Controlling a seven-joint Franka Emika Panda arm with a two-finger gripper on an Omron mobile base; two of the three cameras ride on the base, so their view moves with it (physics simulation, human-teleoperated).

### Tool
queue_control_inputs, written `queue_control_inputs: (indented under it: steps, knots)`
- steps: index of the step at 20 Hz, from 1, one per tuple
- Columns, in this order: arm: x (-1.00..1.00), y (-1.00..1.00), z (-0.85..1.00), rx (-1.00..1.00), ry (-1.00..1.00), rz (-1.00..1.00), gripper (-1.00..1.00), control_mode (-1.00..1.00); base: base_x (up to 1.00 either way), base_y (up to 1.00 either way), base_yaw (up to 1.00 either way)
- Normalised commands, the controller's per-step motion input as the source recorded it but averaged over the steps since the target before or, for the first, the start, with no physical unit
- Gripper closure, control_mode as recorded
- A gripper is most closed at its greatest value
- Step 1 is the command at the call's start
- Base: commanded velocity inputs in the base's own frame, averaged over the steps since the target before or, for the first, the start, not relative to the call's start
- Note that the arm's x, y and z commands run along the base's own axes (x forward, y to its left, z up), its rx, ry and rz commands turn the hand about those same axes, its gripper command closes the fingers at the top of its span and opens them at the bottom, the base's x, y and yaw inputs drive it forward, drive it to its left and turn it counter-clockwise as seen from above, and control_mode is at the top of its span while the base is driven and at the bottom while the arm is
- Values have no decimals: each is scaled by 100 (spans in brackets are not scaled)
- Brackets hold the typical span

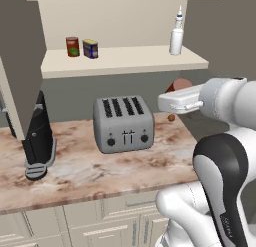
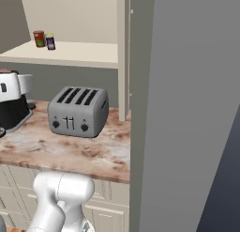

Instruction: Pick the cans from the counter and place them in their designated side in the cabinet.

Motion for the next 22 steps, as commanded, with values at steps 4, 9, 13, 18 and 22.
queue_control_inputs:
  steps: [4, 9, 13, 18, 22]
  knots:
    - [0, 0, 21, 1, -5, 0, 100, -100, 0, 0, 0]
    - [12, 0, 4, 1, -5, 0, 100, -100, 0, 0, 0]
    - [21, 0, 0, 1, -4, 0, 100, -100, 0, 0, 0]
    - [24, 0, 3, 1, -4, 0, 100, -100, 0, 0, 0]
    - [26, 0, 8, 1, -4, 0, 100, -100, 0, 0, 0]
